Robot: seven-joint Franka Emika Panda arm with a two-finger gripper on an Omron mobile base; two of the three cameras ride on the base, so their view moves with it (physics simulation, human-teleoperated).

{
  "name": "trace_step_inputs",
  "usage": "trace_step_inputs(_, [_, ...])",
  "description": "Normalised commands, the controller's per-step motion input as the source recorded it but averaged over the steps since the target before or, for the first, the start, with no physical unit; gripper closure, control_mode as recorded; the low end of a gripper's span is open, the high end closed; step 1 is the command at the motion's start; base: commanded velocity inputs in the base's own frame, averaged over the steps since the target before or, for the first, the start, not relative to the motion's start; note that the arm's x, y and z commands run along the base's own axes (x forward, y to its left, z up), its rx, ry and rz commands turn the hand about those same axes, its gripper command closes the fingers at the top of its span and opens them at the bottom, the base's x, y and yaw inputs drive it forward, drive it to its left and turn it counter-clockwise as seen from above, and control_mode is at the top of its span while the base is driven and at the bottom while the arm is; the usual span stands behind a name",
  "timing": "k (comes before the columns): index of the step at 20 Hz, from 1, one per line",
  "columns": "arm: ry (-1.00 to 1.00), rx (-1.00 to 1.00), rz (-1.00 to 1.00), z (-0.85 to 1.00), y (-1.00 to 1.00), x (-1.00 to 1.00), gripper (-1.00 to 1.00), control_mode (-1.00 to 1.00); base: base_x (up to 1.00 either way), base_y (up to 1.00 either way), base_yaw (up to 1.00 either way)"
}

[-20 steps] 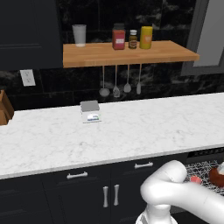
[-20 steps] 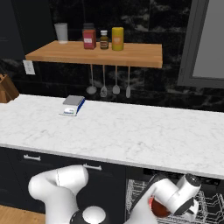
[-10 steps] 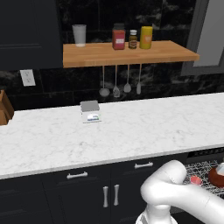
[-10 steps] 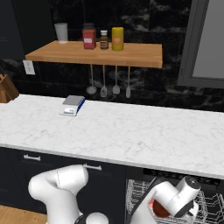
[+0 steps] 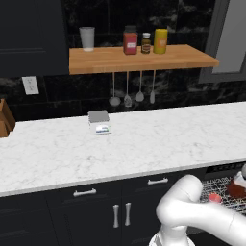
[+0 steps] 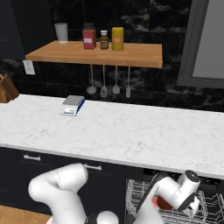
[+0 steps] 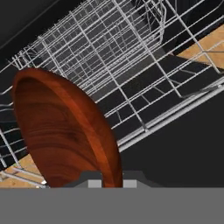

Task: Pick up the cup and bowl from the counter, place them in the dishwasher, and close the dishwasher door.

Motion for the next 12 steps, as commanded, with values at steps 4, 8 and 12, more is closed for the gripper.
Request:
trace_step_inputs(4, [0.09, 0.0, -0.05, -0.1, -0.03, 0.44, 1.0, -1.0, 0.0, 0.0, 0.0])
trace_step_inputs(8, [0.06, 0.0, 0.0, -0.43, -0.01, 0.01, 1.0, -1.0, 0.0, 0.0, 0.0])
trace_step_inputs(12, [0.07, 0.0, 0.0, -0.54, 0.0, 0.0, 1.0, -1.0, 0.0, 0.0, 0.0])
